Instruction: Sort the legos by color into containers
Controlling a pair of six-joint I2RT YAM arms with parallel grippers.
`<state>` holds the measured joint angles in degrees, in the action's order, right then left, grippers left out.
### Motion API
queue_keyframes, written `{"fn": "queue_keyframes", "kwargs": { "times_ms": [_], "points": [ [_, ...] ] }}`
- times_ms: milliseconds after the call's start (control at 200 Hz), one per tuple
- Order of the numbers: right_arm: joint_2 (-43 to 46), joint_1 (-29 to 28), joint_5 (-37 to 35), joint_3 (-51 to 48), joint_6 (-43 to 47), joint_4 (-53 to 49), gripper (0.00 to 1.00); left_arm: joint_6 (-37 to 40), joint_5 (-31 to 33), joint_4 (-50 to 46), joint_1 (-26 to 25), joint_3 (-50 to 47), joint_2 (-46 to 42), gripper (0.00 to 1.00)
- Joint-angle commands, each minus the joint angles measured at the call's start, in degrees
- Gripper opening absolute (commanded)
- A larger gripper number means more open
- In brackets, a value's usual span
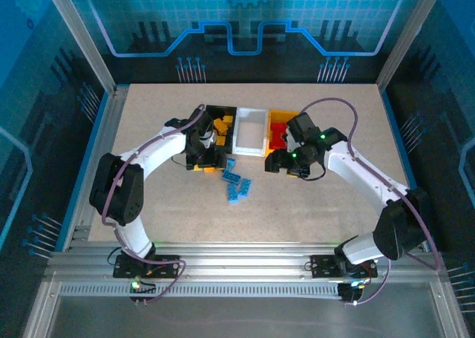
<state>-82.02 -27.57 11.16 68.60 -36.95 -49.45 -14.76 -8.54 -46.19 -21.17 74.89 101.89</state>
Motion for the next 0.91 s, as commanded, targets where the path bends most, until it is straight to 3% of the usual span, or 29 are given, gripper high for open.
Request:
{"fn": "queue_keyframes", "kwargs": {
  "times_ms": [0, 395, 570, 900],
  "points": [
    [3.51, -2.59, -2.48, -1.19, -4.65, 0.01, 0.73, 8.79, 4.56, 1.59, 0.16, 1.82, 3.79, 0.82],
    [-0.76, -3.1, -1.64, 1.09, -1.65, -2.0, 0.73, 12.44, 6.74, 6.97, 0.26, 7.68, 10.03, 0.82],
    [-1.73, -2.86, -1.8, 1.6, -1.9, -2.24, 0.73, 14.32, 6.58, 3.35, 0.26, 12.86, 15.22, 0.81],
    [-4.29, -2.58, -2.1, 4.53, -0.49, -3.33, 0.73, 13.16, 2.79, 4.48, -0.01, 5.28, 12.25, 0.75]
  ]
}}
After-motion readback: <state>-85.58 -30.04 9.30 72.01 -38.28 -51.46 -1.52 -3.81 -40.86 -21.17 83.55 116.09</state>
